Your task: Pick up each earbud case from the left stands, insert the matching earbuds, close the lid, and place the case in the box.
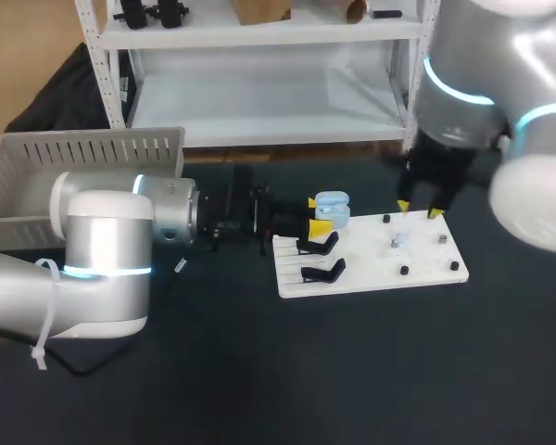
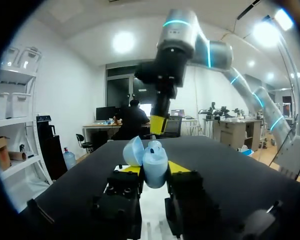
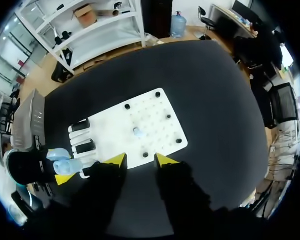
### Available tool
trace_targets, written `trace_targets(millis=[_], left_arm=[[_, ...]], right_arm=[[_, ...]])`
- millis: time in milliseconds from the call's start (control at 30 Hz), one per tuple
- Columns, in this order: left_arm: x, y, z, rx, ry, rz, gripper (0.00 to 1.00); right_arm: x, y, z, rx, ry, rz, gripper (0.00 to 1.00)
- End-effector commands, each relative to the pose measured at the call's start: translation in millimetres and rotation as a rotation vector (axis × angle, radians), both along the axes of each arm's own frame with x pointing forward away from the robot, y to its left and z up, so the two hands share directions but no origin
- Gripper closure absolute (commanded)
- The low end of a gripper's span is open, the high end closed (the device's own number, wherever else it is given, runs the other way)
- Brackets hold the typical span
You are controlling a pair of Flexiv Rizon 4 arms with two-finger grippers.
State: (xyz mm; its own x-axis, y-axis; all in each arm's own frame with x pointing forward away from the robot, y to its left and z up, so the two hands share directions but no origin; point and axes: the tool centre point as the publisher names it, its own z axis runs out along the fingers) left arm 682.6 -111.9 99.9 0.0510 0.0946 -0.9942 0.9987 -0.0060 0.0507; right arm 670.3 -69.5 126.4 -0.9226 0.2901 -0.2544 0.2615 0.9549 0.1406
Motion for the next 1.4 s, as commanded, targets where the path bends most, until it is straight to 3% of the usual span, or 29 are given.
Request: trace_targets(millis=[33, 467, 933, 1400], left_arm=[[-1.2, -0.3, -0.3, -0.002, -0.002, 0.005, 1.00], [-1.2, -0.3, -0.3, -0.002, -0.002, 0.005, 1.00], [-1.2, -0.3, -0.3, -0.002, -0.002, 0.005, 1.00], [-1.2, -0.3, -0.3, -0.002, -0.002, 0.005, 1.00]], right_arm=[[3.4, -4.1, -13.9, 0.138, -0.049, 0.036, 0.65], [22.6, -0.6, -60.1, 0.147, -0.021, 0.043, 0.60], [33.3, 1.0, -77.1, 0.183, -0.008, 0.030, 0.58], [32.9, 4.2, -84.9, 0.216, 0.011, 0.034, 0.64]])
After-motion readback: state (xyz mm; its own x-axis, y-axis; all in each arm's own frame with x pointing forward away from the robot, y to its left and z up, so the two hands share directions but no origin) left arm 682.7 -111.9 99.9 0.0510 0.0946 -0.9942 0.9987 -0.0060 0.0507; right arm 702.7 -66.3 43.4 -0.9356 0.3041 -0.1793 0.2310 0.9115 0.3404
